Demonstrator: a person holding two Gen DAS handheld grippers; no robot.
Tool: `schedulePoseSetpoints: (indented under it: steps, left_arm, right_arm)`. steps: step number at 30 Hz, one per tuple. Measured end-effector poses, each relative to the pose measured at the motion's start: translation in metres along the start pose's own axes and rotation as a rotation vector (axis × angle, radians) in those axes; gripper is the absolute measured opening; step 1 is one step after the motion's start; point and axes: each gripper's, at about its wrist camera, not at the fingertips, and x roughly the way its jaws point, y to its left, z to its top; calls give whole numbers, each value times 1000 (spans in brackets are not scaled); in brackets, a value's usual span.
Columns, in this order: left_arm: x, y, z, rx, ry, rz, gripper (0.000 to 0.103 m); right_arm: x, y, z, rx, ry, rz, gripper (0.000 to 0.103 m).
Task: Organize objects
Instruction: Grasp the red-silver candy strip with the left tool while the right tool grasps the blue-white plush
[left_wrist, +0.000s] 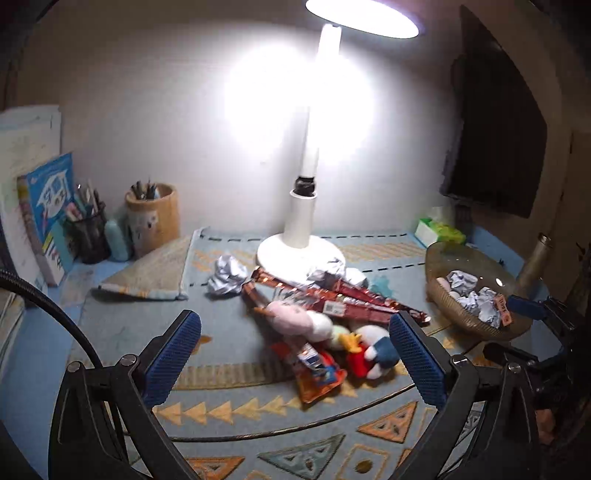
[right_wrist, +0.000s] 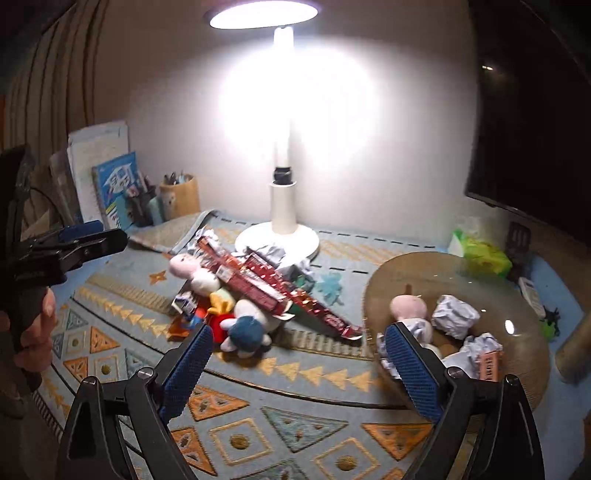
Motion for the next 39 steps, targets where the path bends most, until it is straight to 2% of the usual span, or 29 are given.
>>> schedulePoseSetpoints:
  steps: [3,6,8,10,13,14,15,16,19,20,22,23,24,26,28,29,31,33,35,39]
  left_arm:
    - [33,35,-23,-106,106,-6,101]
    - [57,51,-42,-170,151,-52,101]
    - [63,57,-51,-201,172,-83,101]
    - [68,53,-53,-193,195,-84,99]
    - [63,44,-52,-153,171,-88,99]
    - [63,42,-51,-141,177,-100,99]
    - [63,39,-49,-133,173,-111,100]
    - [63,36,-44,-131,167,-121,100]
    - [71,22,-22,-101,172,-129,99]
    - [77,18,-15,-84,189,-127,98]
    - [95,14,-10,-69,240,-121,85]
    - [105,14,-10,-76,272,-126,77]
    - [114,14,-13,-85,300,-140,68]
    - [124,14,-20,-105,329,-174,61]
    - [125,14,-25,-107,318,-177,58]
    - [124,14,-27,-104,306,-177,55]
    - [120,15,-30,-104,294,-170,43]
    - [117,19,-32,-112,296,-150,23]
    - [113,26,-33,-145,308,-168,16]
    - [77,36,-44,-173,304,-194,15]
  right_arm:
    - [41,22,-11,-28,81,20,94]
    - [73,25,-17,-5,139,20,94]
    - [88,16,-22,57,173,57,94]
    - [96,7,-24,105,205,60,88]
    - [99,-4,-25,160,219,109,80]
    - [101,-4,-26,164,231,117,69]
    - [102,-2,-27,159,240,108,65]
    - [102,-1,-25,156,244,103,65]
    - [104,-1,-15,201,225,175,65]
    - [106,0,-11,210,221,159,65]
    - [113,-1,-4,219,225,87,65]
    - [118,-3,-2,237,230,86,65]
    - [122,-7,-1,267,233,112,65]
    - [132,-12,-5,308,252,153,63]
    - [132,-10,-6,296,246,170,45]
    - [128,-9,-6,286,226,184,39]
    - [119,-4,-6,259,189,178,36]
    - [107,1,-7,232,144,172,36]
    - [94,4,-10,216,119,166,36]
    - [57,6,-32,180,119,164,36]
